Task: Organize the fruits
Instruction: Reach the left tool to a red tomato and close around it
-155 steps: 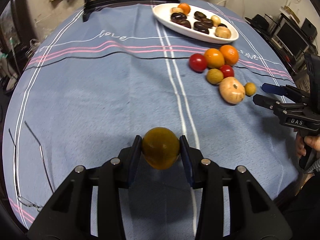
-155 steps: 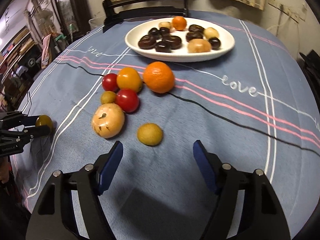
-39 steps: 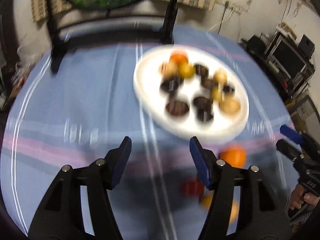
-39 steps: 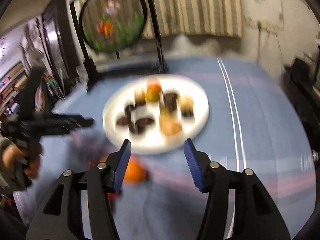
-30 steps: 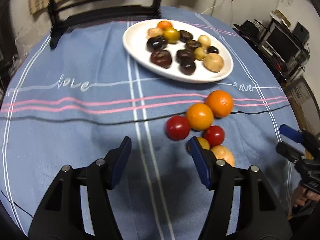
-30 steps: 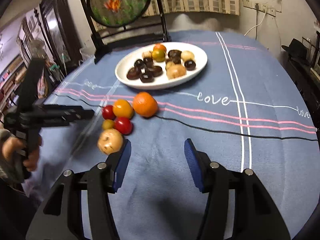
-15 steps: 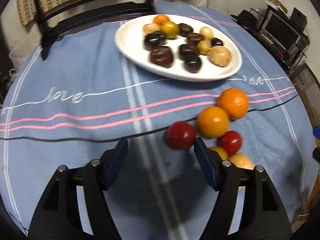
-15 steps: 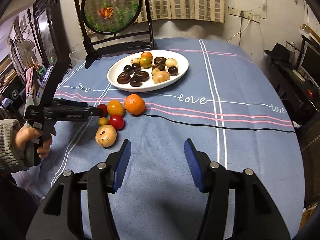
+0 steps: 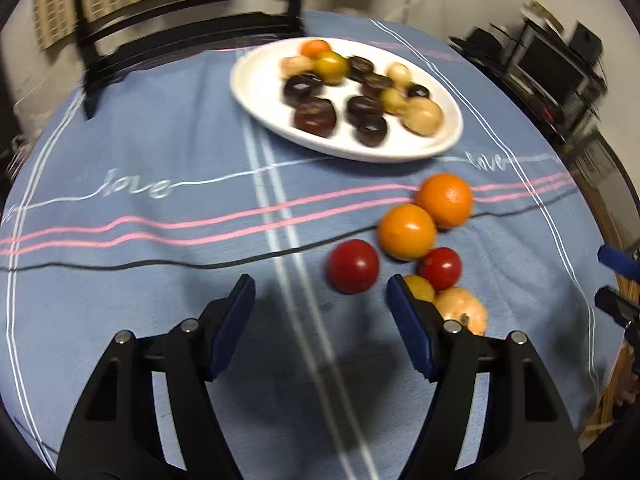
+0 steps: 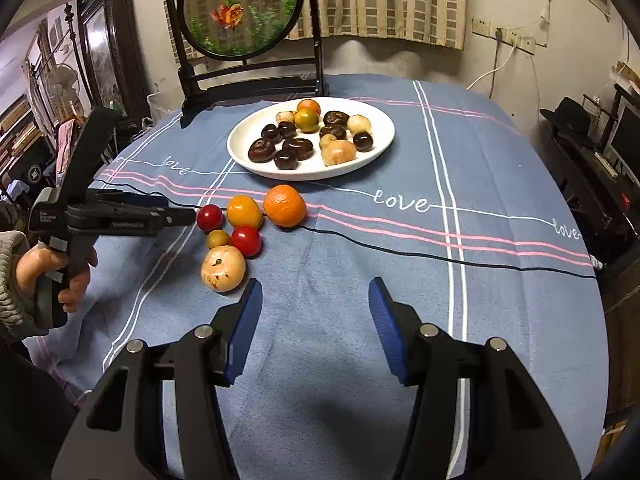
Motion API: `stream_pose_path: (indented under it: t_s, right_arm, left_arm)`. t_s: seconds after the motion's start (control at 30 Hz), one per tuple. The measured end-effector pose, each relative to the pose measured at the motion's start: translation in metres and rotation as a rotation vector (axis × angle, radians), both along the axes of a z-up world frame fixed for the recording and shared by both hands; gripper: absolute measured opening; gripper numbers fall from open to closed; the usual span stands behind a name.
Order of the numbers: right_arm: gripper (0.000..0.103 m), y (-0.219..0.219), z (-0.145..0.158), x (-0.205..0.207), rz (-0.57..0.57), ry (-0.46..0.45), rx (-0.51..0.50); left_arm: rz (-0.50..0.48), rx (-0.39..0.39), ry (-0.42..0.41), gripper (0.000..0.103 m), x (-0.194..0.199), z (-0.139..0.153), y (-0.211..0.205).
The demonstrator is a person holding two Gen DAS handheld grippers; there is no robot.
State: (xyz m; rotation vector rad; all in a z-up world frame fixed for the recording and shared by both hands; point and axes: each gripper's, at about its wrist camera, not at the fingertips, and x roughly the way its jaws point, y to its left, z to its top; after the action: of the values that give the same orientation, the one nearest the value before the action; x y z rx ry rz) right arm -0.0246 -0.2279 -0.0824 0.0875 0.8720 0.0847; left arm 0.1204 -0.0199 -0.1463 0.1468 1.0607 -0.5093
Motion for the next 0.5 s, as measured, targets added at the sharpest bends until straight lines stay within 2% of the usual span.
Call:
stream_pose_path:
  t_s: [0.27, 0.33, 0.43, 0.47, 0.5]
  right_arm:
    - [0.056, -0.005, -0.002, -0.006, -0.043, 0.015, -0.004]
    - [0.056, -0.005, -0.002, -0.007, -0.047, 0.016, -0.008]
    - [0.056, -0.005, -0.002, -0.007, -0.048, 0.019, -0.012]
    - [0.056, -0.004, -0.001, -0.007, -0.046, 0.02, -0.014]
    - [0.056, -0.004, -0.001, -0.007, -0.044, 0.019, -0.016]
  left_arm:
    - [0.002, -0.031, 0.052, 0.069, 0.019, -0.014, -0.01]
    - [0.001, -0.035, 0.056, 0.065, 0.021, -0.015, -0.011]
    - [-0.007, -0.046, 0.077, 0.049, 0.022, -0.02, -0.011]
    - [-0.008, -0.044, 0.082, 0.039, 0.021, -0.022, -0.011]
    - [-0.008, -0.043, 0.075, 0.037, 0.021, -0.022, -0.01]
